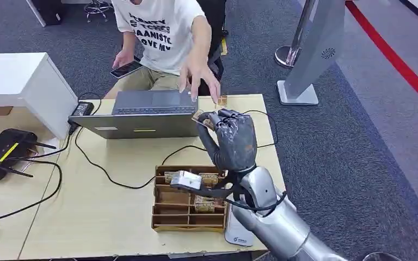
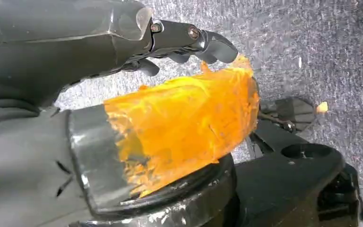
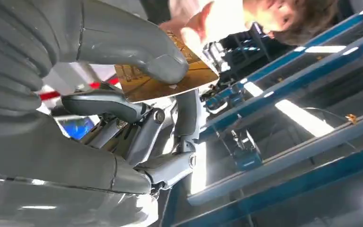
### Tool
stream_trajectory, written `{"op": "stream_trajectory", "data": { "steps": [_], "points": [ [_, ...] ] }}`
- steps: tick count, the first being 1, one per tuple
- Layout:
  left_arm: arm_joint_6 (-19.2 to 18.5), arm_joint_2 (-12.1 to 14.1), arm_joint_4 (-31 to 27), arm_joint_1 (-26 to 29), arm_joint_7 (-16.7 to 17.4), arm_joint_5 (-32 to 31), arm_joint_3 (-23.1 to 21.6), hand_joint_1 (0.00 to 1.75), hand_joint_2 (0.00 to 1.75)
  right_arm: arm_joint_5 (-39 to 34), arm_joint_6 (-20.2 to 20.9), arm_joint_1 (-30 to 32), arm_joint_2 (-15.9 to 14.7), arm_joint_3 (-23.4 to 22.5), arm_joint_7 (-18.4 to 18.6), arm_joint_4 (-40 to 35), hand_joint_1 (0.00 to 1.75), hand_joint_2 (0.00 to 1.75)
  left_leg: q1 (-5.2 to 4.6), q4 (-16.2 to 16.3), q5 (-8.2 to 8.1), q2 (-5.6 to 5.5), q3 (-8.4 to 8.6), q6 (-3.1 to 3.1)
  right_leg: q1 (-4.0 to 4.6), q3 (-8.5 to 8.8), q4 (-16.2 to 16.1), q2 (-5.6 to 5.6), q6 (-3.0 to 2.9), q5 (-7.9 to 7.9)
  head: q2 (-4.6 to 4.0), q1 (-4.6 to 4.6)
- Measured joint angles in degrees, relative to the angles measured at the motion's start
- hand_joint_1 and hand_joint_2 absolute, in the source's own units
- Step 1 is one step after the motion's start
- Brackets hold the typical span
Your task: Pass the card to the sensor for recognition and then transmit it.
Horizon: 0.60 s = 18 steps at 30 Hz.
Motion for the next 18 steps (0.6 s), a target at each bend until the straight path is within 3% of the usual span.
{"op": "stream_trajectory", "data": {
  "steps": [4,15,16,17,18],
  "points": [
    [2.9,0.2,0.0,-0.2,1.4,-1.9,-1.6,0.0,0.0,2.2,1.2,-2.5,1.7,-1.2,1.1,3.4,1.75,1.75,0.0,0.0,0.03,-0.01,0.0,-0.02,0.0,0.0,0.0,-0.01,-0.01,0.01,0.0,-0.02],
    [2.6,0.6,0.0,-0.9,2.4,-2.1,-3.2,0.0,0.0,3.5,2.3,-5.1,4.4,-2.4,1.6,8.6,1.69,1.75,0.0,0.0,0.03,-0.01,-0.02,-0.01,0.0,-0.01,0.0,-0.01,-0.01,0.01,0.0,0.0],
    [2.5,0.6,0.0,-0.9,2.4,-2.1,-3.3,0.0,0.0,3.5,2.4,-5.2,4.5,-2.4,1.6,8.8,1.12,1.75,0.0,0.0,0.03,-0.01,-0.02,-0.01,0.0,-0.02,0.0,-0.01,-0.01,0.01,0.0,0.0],
    [2.1,0.6,0.0,-0.9,2.4,-2.0,-3.4,0.0,0.0,3.5,2.5,-5.3,4.6,-2.4,1.6,9.2,0.0,1.75,0.0,0.0,0.03,-0.01,-0.03,-0.01,0.0,-0.02,0.0,-0.01,-0.01,0.01,0.0,0.0],
    [1.4,0.6,0.0,-0.9,2.4,-1.9,-3.5,0.0,0.0,3.5,2.8,-5.4,4.7,-2.4,1.6,9.4,0.0,1.75,0.0,0.0,0.03,-0.01,-0.02,-0.01,0.0,-0.02,0.0,-0.01,-0.01,0.01,0.0,0.0]
  ]
}}
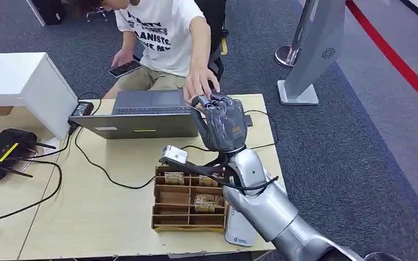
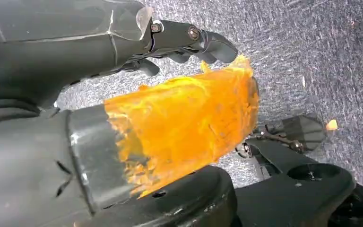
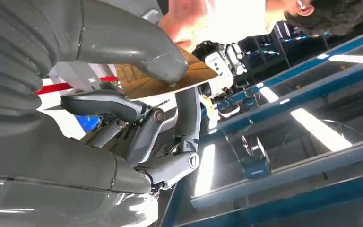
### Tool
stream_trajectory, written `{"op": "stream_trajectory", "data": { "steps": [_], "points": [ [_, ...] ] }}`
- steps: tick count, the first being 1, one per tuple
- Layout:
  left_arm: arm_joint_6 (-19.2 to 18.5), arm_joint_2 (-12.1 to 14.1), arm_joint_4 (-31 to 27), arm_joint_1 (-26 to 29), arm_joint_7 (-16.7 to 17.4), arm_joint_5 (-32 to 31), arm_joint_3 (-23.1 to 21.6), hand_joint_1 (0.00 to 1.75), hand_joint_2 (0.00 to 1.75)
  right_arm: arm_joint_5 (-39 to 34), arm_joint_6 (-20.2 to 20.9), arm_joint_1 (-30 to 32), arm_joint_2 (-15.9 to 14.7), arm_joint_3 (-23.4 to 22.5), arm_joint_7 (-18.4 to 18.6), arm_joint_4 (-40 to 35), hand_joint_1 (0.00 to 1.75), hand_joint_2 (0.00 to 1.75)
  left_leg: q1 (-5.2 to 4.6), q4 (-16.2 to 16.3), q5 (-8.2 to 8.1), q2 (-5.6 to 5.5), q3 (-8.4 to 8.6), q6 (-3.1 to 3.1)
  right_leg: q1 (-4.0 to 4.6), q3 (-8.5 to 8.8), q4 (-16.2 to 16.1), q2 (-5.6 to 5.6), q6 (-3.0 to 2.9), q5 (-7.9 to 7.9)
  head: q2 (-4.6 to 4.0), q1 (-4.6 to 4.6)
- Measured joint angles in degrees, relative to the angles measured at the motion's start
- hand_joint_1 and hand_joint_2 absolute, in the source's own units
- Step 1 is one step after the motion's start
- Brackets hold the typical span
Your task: Pass the card to the sensor for recognition and then transmit it.
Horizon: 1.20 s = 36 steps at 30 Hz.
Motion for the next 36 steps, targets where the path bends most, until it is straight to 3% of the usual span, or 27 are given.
{"op": "stream_trajectory", "data": {
  "steps": [6,10,15,21,24,33,36],
  "points": [
    [-4.8,-0.3,0.0,0.1,-1.3,2.0,0.0,0.0,0.0,-1.9,1.1,-0.1,0.8,0.1,-0.7,1.2,0.0,1.75,0.0,0.0,0.0,-0.01,0.0,0.0,0.0,0.01,0.0,-0.01,0.0,0.0,0.0,0.0],
    [-5.5,-0.8,0.0,0.1,-2.1,3.0,0.0,0.0,0.0,-2.9,0.9,0.0,1.1,0.2,-0.9,1.7,0.0,1.75,0.0,0.0,0.0,0.0,0.0,0.0,0.0,0.01,0.0,-0.01,0.0,0.0,0.0,0.0],
    [-5.4,-0.9,0.0,0.1,-3.3,3.3,0.0,0.0,0.0,-5.4,0.9,0.8,1.1,0.3,-1.8,1.4,0.0,1.75,0.0,0.0,0.0,0.0,0.0,0.0,0.0,0.0,0.0,-0.01,0.0,0.0,0.0,0.0],
    [-1.4,-0.8,0.0,0.1,-4.2,2.7,0.0,0.0,0.0,-10.7,0.9,4.3,1.1,0.8,-3.6,-1.7,0.0,1.75,0.0,0.0,-0.01,0.0,0.0,-0.01,0.0,-0.02,0.0,0.0,0.0,-0.01,0.0,0.02],
    [-0.8,-0.7,0.0,0.2,-4.3,3.4,0.0,0.0,0.0,-15.7,0.9,6.8,1.1,1.1,-5.5,-4.4,0.0,1.75,0.0,0.0,-0.02,0.0,0.0,-0.02,0.0,-0.03,0.0,0.0,0.0,-0.01,0.0,-0.02],
    [0.5,-0.5,0.0,1.0,-4.7,6.9,1.4,0.0,0.0,-40.6,3.1,17.5,-0.4,1.2,-12.8,-15.3,0.0,1.75,0.0,0.0,-0.03,-0.01,-0.02,-0.01,0.0,-0.04,0.0,0.0,0.01,-0.02,0.0,0.0],
    [0.8,-0.6,0.0,1.1,-4.8,7.6,2.1,0.0,0.0,-47.0,5.3,20.4,-1.5,1.2,-14.9,-18.4,0.0,1.75,0.0,0.0,-0.04,-0.01,-0.02,0.0,0.0,-0.04,0.0,0.0,0.01,-0.02,0.0,0.0]
  ]
}}
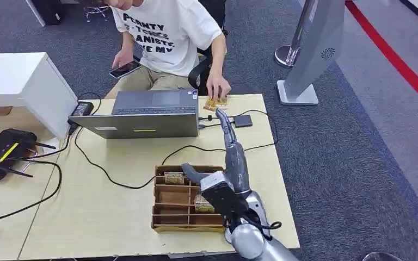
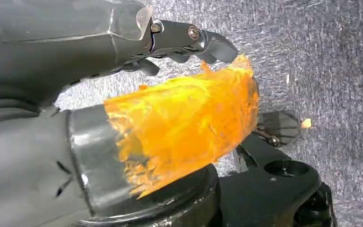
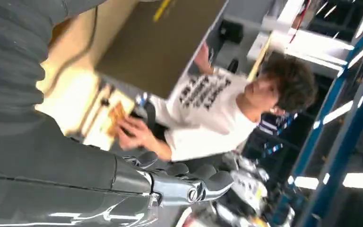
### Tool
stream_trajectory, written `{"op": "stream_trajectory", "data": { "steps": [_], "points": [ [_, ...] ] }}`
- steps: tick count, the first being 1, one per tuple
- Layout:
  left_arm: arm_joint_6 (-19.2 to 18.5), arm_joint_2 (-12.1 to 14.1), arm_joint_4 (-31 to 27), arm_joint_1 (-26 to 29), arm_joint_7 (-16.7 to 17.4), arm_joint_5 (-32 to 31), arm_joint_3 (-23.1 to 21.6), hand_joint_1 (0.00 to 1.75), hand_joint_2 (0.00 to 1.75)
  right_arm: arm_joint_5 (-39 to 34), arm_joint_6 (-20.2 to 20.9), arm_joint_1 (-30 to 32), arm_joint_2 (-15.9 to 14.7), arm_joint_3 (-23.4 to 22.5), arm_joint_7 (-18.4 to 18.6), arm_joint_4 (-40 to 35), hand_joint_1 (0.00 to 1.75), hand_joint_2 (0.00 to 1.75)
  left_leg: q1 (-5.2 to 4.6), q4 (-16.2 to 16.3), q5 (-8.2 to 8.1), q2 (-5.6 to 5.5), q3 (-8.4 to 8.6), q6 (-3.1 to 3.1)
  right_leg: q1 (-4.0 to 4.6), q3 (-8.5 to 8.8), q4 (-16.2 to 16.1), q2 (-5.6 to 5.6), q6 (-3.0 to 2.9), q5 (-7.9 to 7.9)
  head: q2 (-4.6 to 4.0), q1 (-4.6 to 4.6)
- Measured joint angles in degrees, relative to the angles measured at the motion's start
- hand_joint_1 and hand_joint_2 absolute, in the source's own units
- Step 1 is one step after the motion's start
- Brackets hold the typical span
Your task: Pass the card to the sensor for recognition and then transmit it.
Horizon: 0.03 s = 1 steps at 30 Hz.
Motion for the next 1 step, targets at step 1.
{"op": "stream_trajectory", "data": {
  "steps": [1],
  "points": [
    [0.0,0.0,0.0,0.0,0.0,0.1,0.2,0.0,0.0,-0.7,0.3,0.7,-0.4,0.0,-0.3,-0.9,0.0,1.75,0.0,0.0,0.0,0.0,0.0,0.0,0.0,0.0,0.0,0.0,0.0,0.0,0.0,0.0]
  ]
}}
